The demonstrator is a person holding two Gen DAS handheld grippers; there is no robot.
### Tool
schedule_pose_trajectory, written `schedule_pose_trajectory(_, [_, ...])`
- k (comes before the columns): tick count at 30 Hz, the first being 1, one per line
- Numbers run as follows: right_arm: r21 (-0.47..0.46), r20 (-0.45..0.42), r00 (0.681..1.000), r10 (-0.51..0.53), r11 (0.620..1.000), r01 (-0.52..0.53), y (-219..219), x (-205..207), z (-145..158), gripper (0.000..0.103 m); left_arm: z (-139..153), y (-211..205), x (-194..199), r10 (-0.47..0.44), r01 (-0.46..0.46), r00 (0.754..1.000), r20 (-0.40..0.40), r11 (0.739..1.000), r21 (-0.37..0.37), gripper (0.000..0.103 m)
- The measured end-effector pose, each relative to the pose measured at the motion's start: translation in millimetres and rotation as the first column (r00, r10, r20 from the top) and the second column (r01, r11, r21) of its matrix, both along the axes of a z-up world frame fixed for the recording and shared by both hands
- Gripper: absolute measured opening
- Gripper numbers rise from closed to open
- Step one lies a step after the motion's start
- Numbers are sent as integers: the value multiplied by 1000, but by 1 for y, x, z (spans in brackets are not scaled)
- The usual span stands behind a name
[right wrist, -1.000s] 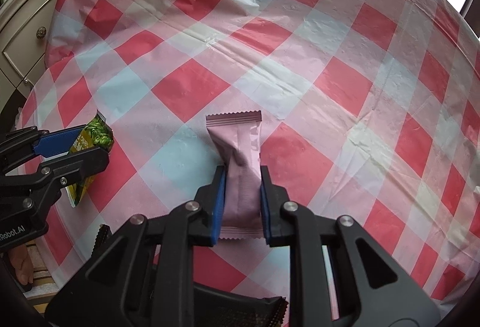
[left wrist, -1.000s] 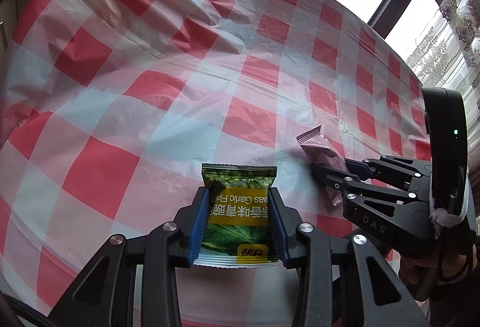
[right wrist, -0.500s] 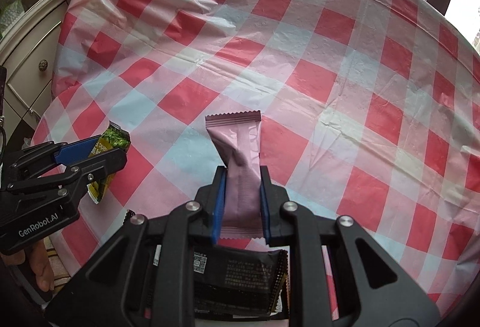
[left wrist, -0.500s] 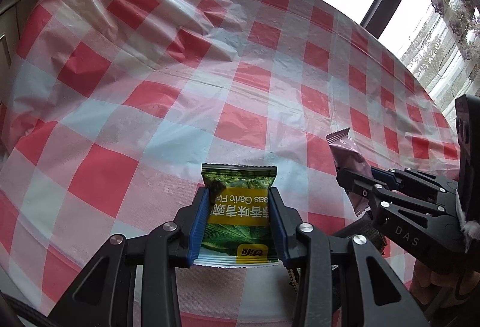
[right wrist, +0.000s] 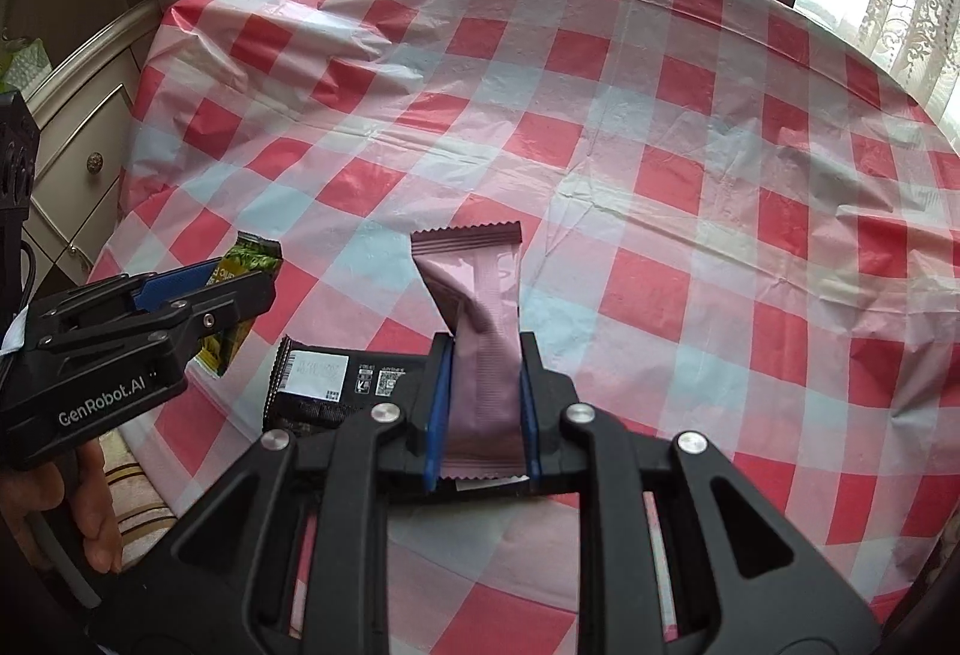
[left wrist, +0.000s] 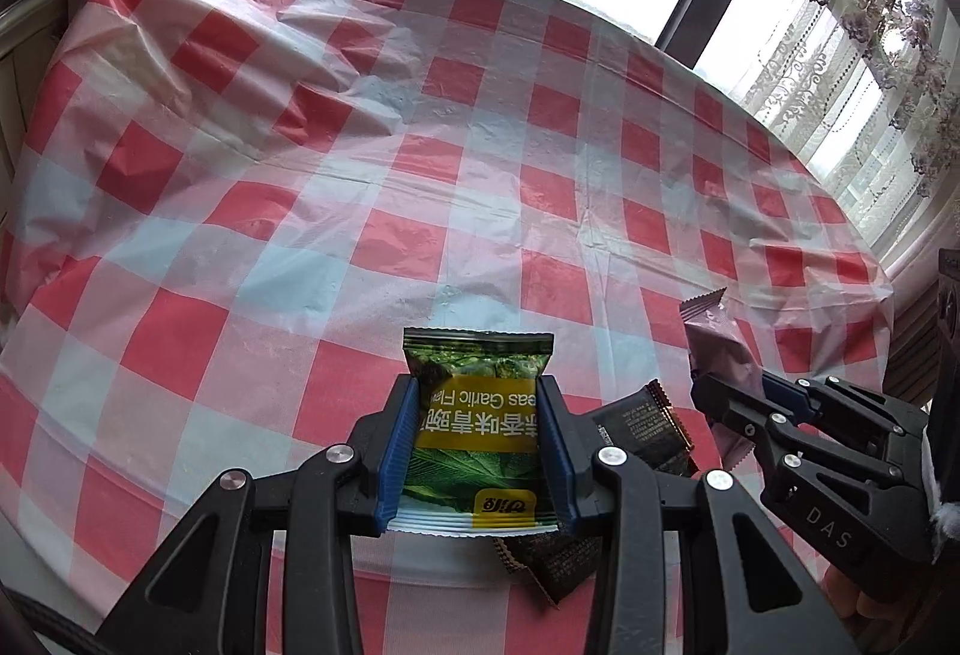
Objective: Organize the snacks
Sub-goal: 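Lift both held packets off the table toward the white box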
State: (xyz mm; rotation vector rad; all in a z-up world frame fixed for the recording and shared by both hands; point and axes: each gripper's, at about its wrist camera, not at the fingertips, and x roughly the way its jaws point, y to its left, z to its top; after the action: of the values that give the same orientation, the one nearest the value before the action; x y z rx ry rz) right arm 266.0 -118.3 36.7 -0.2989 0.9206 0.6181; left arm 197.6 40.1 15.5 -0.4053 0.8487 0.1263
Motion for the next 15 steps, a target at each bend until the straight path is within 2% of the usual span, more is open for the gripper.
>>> schedule_pose_trajectory(7, [2, -10, 997, -70, 998, 70, -37, -24, 2, 24, 8, -40, -9, -89, 89, 996, 1, 996, 16, 40])
schedule_pose_trajectory(15, [14, -31, 989, -143, 990, 143, -82, -50, 2, 24, 15, -90, -18, -205, 205, 979, -13, 978, 38, 40])
